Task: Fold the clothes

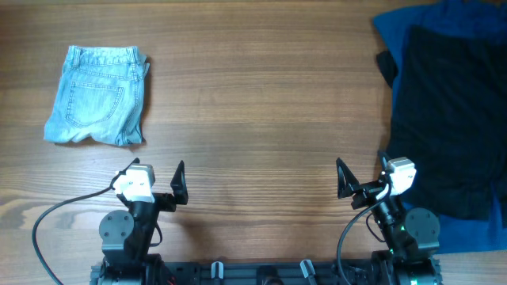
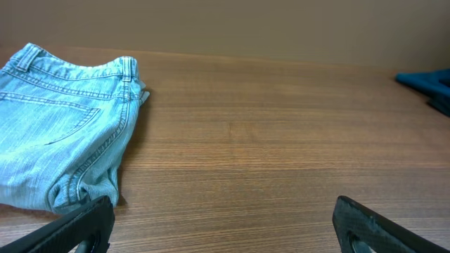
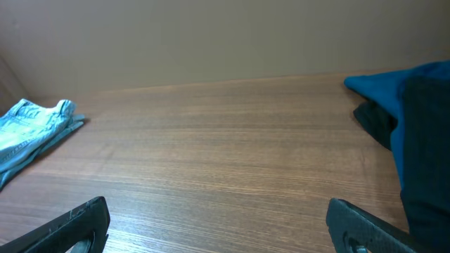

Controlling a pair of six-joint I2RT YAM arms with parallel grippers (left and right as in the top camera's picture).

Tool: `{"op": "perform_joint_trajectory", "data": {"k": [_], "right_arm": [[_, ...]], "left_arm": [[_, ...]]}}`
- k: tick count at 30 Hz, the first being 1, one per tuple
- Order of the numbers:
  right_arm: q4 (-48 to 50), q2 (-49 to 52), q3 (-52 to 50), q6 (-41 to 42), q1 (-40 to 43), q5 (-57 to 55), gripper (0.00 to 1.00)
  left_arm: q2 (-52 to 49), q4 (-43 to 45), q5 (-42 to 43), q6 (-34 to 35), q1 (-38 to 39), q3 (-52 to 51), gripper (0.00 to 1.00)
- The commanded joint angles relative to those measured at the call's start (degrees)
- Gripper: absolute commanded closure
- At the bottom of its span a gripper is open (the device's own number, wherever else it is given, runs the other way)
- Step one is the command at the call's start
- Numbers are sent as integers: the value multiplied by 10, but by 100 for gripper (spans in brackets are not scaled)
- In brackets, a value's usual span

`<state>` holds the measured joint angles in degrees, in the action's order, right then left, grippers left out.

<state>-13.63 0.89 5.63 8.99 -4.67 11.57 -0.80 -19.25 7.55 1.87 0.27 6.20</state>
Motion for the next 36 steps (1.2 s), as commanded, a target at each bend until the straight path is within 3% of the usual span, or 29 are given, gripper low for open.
{"op": "perform_joint_trajectory", "data": {"k": [1, 12, 15, 18, 20, 21, 22, 24, 26, 28, 31, 36], "right_arm": [[3, -3, -1, 4, 4, 9, 1], [23, -3, -2, 9, 4, 10, 0], [1, -3, -1, 185, 4, 49, 0], [2, -1, -1, 384, 4, 88, 0], [20, -1, -1, 420, 4, 131, 0], [49, 0, -1, 408, 4, 162, 0], [126, 0, -1, 353, 4, 223, 0], [199, 2, 11, 310, 4, 262, 1], [206, 15, 48, 290, 4, 263, 1], [177, 53, 96, 239, 4, 263, 1], [113, 143, 172, 192, 4, 262, 1], [-138, 392, 379, 144, 4, 143, 1]], "left_arm": [[4, 2, 3, 5, 3, -3, 0], [4, 2, 3, 5, 3, -3, 0], [4, 12, 35, 6, 3, -3, 0], [3, 2, 185, 6, 3, -2, 0], [3, 20, 267, 6, 3, -2, 0], [3, 35, 305, 19, 3, -1, 0], [3, 63, 309, 78, 3, 13, 0], [3, 85, 289, 92, 3, 45, 0], [2, 90, 245, 91, 3, 95, 0], [-19, 72, 186, 91, 3, 163, 0], [-93, 9, 162, 88, 3, 247, 0], [-306, -167, 121, 45, 3, 409, 0]]}}
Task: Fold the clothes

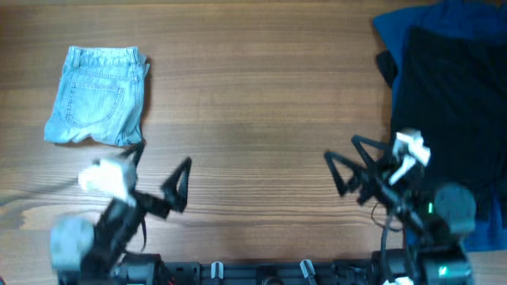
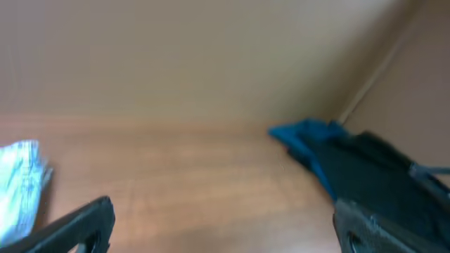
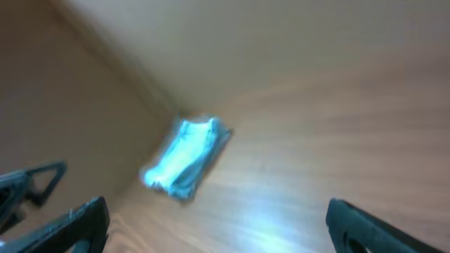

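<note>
Folded light-blue denim shorts (image 1: 97,96) lie at the table's far left, blurred in the right wrist view (image 3: 186,158) and at the edge of the left wrist view (image 2: 21,183). A black garment (image 1: 451,119) lies spread over a blue one (image 1: 396,28) at the far right; the left wrist view shows both, the blue (image 2: 302,133) and the black (image 2: 373,169). My left gripper (image 1: 158,170) hangs open and empty near the front left, angled toward the right. My right gripper (image 1: 348,162) is open and empty at the front right, turned toward the left.
Bare wooden tabletop (image 1: 253,103) stretches between the shorts and the dark pile. A tan wall (image 2: 176,56) stands behind the table. Both arm bases sit at the front edge.
Both arms have lifted and swung, and their views are blurred. The left wrist camera now faces the blue and black pile instead of the shorts; the right one faces the shorts. Both grippers stay open.
</note>
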Controlling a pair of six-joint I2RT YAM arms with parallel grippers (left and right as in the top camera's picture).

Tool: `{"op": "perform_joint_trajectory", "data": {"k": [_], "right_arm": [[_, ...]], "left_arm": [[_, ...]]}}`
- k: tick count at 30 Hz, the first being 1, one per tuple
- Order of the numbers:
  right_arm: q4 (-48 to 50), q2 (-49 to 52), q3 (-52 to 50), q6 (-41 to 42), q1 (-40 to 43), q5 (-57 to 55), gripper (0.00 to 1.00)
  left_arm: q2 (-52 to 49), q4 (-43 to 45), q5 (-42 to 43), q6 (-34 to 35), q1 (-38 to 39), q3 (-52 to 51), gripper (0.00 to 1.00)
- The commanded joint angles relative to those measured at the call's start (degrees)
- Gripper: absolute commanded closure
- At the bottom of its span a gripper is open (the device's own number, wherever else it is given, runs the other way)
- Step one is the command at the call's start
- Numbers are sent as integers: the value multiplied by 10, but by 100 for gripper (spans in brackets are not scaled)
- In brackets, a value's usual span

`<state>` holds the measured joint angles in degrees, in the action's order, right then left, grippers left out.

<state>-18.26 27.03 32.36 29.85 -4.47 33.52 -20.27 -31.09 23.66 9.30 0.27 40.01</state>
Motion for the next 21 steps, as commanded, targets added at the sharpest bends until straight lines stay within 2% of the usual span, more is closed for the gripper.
{"op": "perform_joint_trajectory", "data": {"k": [1, 5, 8, 11, 17, 19, 21], "right_arm": [[-130, 177, 150, -85, 2, -93, 1], [-251, 396, 337, -168, 4, -205, 0], [-259, 527, 437, -180, 29, -245, 1], [-245, 640, 512, -162, 78, -228, 0], [-163, 759, 548, -145, 160, -221, 0], [-127, 794, 548, -139, 178, -234, 6], [-106, 821, 548, -133, 183, -249, 17]], "left_arm": [[-157, -72, -40, -31, 3, 102, 0], [-318, -139, -40, -31, 3, 193, 0], [-389, -151, -37, -31, 3, 214, 0], [-426, -160, -24, -26, 3, 214, 0], [-431, -168, 1, -26, 3, 214, 1], [-431, -168, 1, -26, 3, 214, 0], [-431, -168, 1, -26, 3, 214, 0]]}}
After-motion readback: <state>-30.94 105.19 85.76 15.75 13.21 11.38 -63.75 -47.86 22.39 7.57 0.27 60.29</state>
